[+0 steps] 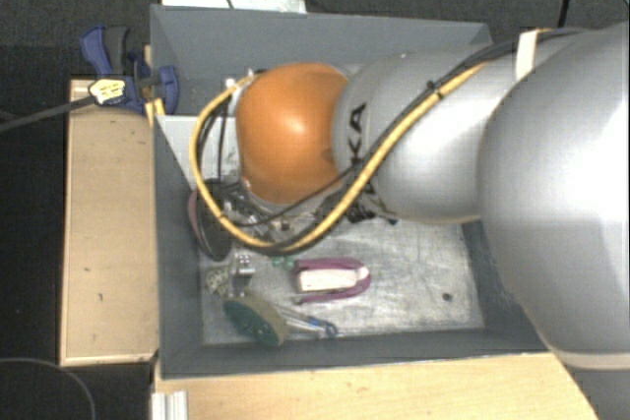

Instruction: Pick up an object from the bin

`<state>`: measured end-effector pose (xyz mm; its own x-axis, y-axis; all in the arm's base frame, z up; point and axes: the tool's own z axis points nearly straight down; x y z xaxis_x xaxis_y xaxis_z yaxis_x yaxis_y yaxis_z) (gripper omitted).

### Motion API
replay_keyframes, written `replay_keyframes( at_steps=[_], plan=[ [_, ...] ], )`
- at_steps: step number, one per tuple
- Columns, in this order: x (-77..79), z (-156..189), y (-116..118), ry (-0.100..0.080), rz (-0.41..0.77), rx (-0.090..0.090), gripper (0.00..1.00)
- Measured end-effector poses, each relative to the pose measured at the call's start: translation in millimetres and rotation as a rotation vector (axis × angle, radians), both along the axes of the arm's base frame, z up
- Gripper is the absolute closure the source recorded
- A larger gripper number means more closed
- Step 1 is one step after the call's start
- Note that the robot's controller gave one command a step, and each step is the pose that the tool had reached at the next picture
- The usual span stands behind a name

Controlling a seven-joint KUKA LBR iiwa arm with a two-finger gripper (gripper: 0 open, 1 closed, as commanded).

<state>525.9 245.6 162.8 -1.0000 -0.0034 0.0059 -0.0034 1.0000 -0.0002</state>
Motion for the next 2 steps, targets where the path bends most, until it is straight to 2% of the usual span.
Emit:
replay_keyframes(
  at_steps=[1,2],
  plan=[
    [-29.0,-93.1,-29.4,-0.002,0.053,0.006,0.0],
    [-25.5,-90.8,-31.7,-0.012,0.047,0.004,1.0]
  ],
)
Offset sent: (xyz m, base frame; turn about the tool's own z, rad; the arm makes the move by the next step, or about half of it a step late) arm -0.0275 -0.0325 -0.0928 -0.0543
